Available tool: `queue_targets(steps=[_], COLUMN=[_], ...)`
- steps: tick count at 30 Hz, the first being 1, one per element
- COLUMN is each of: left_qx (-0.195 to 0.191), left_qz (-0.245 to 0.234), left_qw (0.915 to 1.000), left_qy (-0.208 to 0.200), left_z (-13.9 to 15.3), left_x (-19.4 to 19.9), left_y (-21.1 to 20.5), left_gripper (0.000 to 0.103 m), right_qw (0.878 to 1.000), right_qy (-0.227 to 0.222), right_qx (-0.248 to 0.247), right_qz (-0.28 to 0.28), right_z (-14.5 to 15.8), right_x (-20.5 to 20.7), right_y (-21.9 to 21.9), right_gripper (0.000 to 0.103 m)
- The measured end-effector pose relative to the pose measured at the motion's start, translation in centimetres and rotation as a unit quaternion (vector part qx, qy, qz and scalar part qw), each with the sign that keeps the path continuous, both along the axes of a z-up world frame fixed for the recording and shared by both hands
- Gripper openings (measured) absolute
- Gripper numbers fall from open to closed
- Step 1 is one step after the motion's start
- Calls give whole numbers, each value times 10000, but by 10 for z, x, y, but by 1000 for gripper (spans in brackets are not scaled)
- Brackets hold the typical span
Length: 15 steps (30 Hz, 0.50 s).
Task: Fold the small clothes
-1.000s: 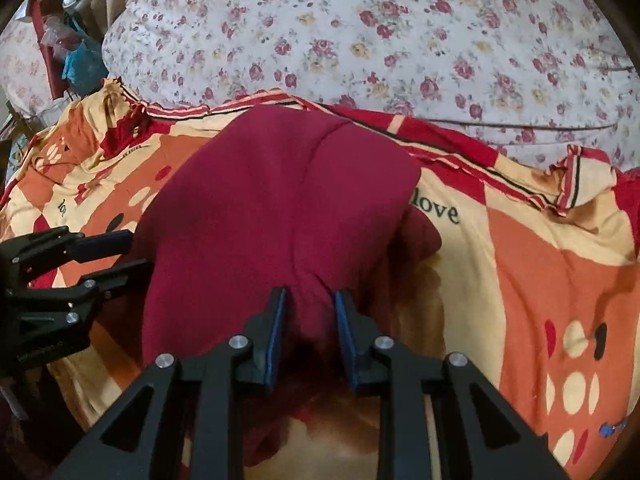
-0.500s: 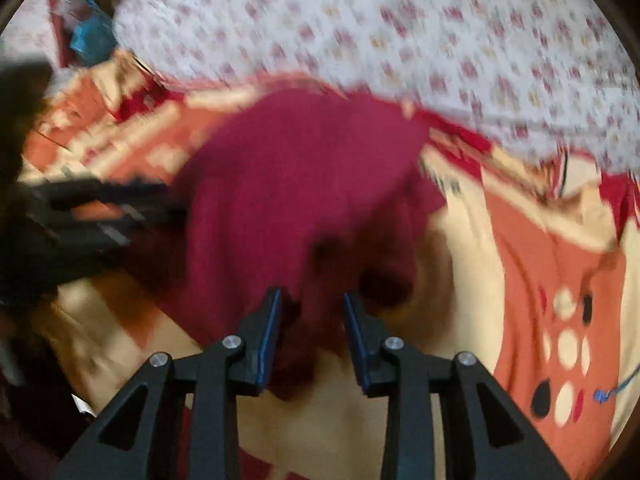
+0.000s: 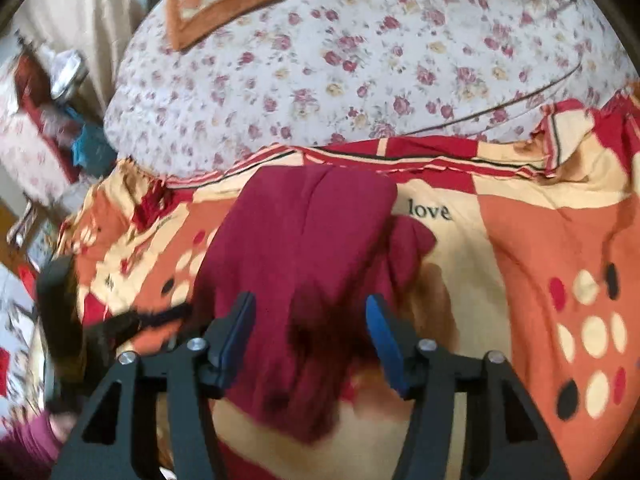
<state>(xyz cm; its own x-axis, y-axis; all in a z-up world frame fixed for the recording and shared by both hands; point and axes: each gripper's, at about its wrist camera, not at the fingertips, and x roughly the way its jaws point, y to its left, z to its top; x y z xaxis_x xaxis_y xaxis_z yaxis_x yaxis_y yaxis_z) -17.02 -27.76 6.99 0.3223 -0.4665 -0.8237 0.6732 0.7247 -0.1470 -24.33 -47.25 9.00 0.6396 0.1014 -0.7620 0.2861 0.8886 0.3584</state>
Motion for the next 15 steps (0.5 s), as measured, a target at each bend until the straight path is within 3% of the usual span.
queue_targets(steps=[1, 4, 8, 10, 13, 15], left_qx=[-1, 2, -131, -196, -380, -623], left_qz=[-5, -33, -74, -53, -46, -28], left_qw=[10000, 10000, 9998, 9996, 9987, 9968], left_qy=[3, 32, 109, 179, 335, 497], left_z=[0, 1, -2, -3, 3, 9], left_x=[0, 0, 1, 3, 8, 16], left_y=[0, 1, 4, 3, 7, 13], left_gripper=[22, 22, 25, 25, 25, 27], right_qw=[10000, 9999, 9994, 9983, 9998, 9996], right_qy=[54, 122, -64, 136, -1, -211], right_qx=[58, 96, -348, -555, -87, 12], right_qz=[-28, -39, -40, -129, -170, -198], right_z=[-7, -25, -20, -30, -38, -28], right_x=[10, 29, 14, 9, 2, -3], right_y=[-4, -7, -5, -9, -18, -23], right_gripper=[58, 13, 11, 10, 11, 23])
